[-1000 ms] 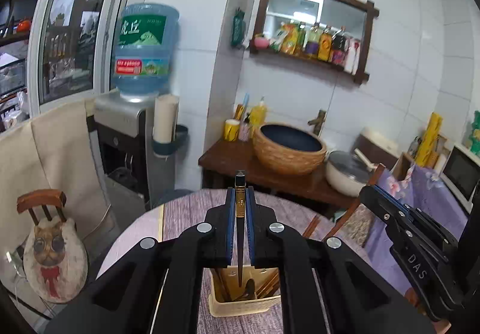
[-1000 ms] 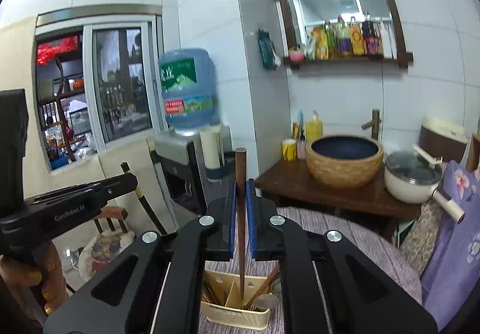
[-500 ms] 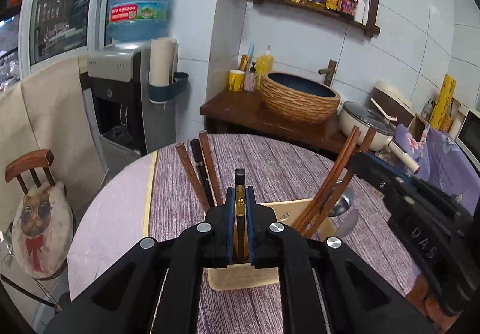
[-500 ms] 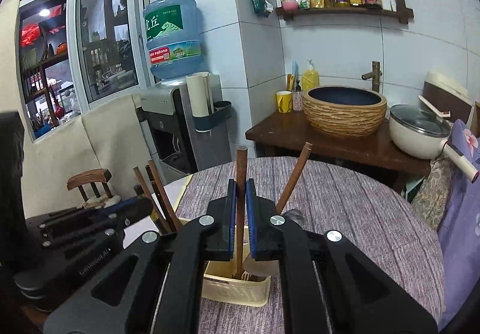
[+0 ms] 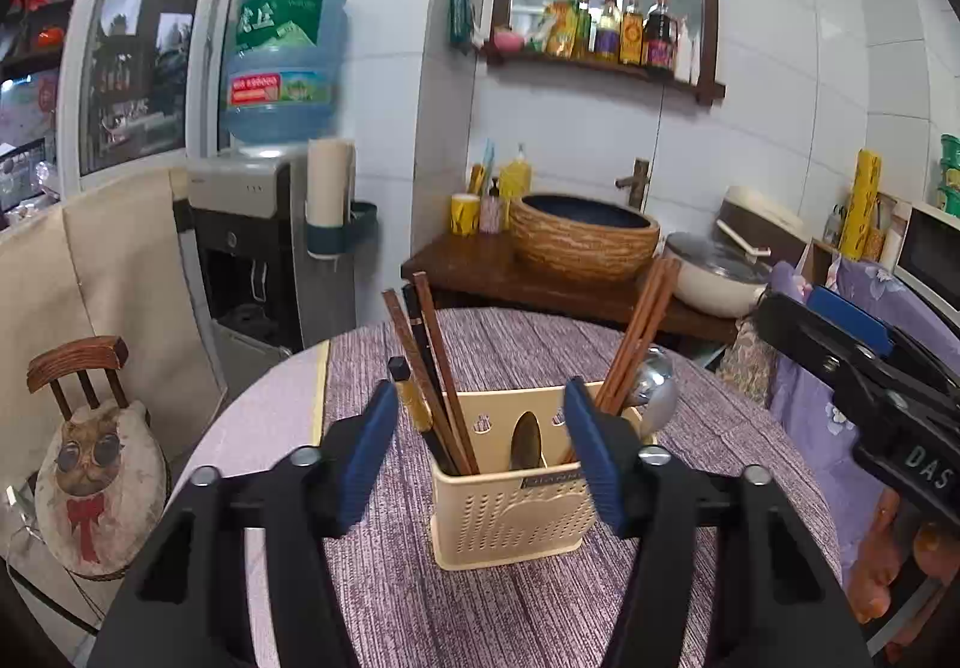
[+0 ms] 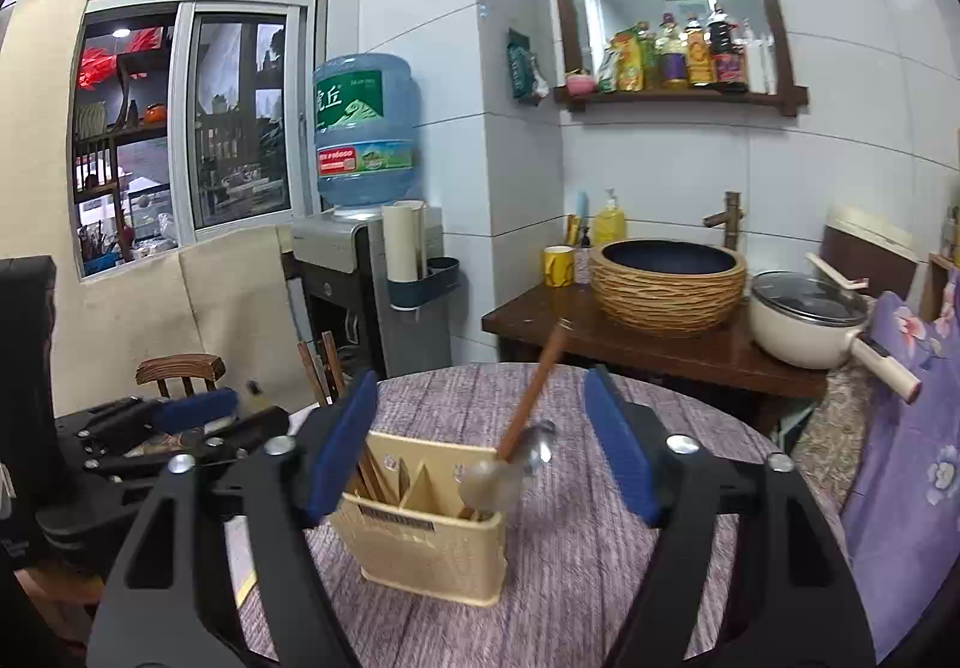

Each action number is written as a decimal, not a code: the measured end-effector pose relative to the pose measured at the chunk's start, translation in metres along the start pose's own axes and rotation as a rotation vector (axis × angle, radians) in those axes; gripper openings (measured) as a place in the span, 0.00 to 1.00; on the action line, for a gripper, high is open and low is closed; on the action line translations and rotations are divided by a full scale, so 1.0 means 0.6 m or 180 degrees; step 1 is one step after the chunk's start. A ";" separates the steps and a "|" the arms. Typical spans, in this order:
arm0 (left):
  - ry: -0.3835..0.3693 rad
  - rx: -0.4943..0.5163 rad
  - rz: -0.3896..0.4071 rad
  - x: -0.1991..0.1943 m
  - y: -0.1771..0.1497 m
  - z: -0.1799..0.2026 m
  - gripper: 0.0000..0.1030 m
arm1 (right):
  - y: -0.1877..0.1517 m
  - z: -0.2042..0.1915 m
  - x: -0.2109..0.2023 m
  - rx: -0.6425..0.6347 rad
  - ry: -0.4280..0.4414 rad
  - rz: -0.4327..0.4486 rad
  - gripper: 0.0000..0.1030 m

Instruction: Organize utensils

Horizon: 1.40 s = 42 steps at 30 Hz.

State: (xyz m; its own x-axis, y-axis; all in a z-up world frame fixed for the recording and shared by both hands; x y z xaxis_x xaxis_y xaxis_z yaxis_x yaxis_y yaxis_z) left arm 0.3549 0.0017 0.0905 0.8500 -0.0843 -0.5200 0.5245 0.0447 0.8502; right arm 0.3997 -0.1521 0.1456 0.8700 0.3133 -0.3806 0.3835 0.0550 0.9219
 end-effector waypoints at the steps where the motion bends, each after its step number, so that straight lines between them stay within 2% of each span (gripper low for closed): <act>1: 0.0000 0.0011 0.0058 -0.012 -0.006 -0.003 0.71 | -0.007 0.004 -0.013 0.0001 -0.0011 0.0025 0.84; 2: 0.0000 0.0013 0.0103 -0.022 -0.012 -0.005 0.83 | -0.022 0.008 -0.033 0.0005 -0.0046 0.0041 0.94; 4: -0.0071 -0.0027 0.0270 -0.054 -0.031 -0.010 0.95 | -0.055 0.012 -0.059 0.0019 -0.0069 0.0005 0.95; 9: -0.0216 0.0102 0.0471 -0.113 -0.115 -0.007 0.95 | -0.160 0.003 -0.117 0.0012 -0.0074 -0.0071 0.95; 12: -0.0165 0.0087 0.0539 -0.129 -0.169 -0.010 0.95 | -0.234 -0.017 -0.144 -0.0061 -0.0125 -0.0117 0.95; 17: -0.0085 -0.0150 0.0188 -0.119 -0.275 -0.019 0.95 | -0.335 -0.051 -0.178 -0.0149 -0.0209 -0.0192 0.95; 19: 0.0003 -0.0233 0.0179 -0.129 -0.307 -0.026 0.95 | -0.370 -0.064 -0.196 -0.0190 -0.0259 -0.0198 0.95; 24: 0.0294 -0.0200 0.0095 -0.159 -0.367 -0.042 0.95 | -0.435 -0.078 -0.244 -0.0174 -0.0350 -0.0218 0.95; 26: 0.0322 -0.0233 0.0077 -0.174 -0.386 -0.046 0.95 | -0.453 -0.079 -0.260 -0.0100 -0.0339 -0.0246 0.95; 32: 0.0193 -0.0242 0.0078 -0.209 -0.438 -0.032 0.95 | -0.496 -0.083 -0.296 0.0116 -0.0345 -0.0272 0.95; 37: 0.0064 -0.0133 0.0170 -0.227 -0.447 -0.011 0.95 | -0.499 -0.098 -0.315 0.0077 -0.0310 -0.0228 0.95; 42: 0.0049 -0.0183 0.0192 -0.230 -0.445 -0.015 0.95 | -0.492 -0.096 -0.325 0.0110 -0.0324 -0.0176 0.95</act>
State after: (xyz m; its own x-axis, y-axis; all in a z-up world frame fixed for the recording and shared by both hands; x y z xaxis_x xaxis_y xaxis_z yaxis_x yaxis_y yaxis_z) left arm 0.0978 0.0101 -0.0653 0.8806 -0.0644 -0.4694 0.4738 0.1064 0.8742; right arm 0.0988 -0.1746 -0.0483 0.8735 0.2128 -0.4377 0.4407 0.0361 0.8969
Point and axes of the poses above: each gripper's, at about its wrist camera, not at the fingertips, and x roughly the way its jaws point, z to its right, y to its top, the point moved 8 cm from there along x, roughly the way its jaws point, and after that the axes turned 8 degrees about -z, right-handed, at the moved point
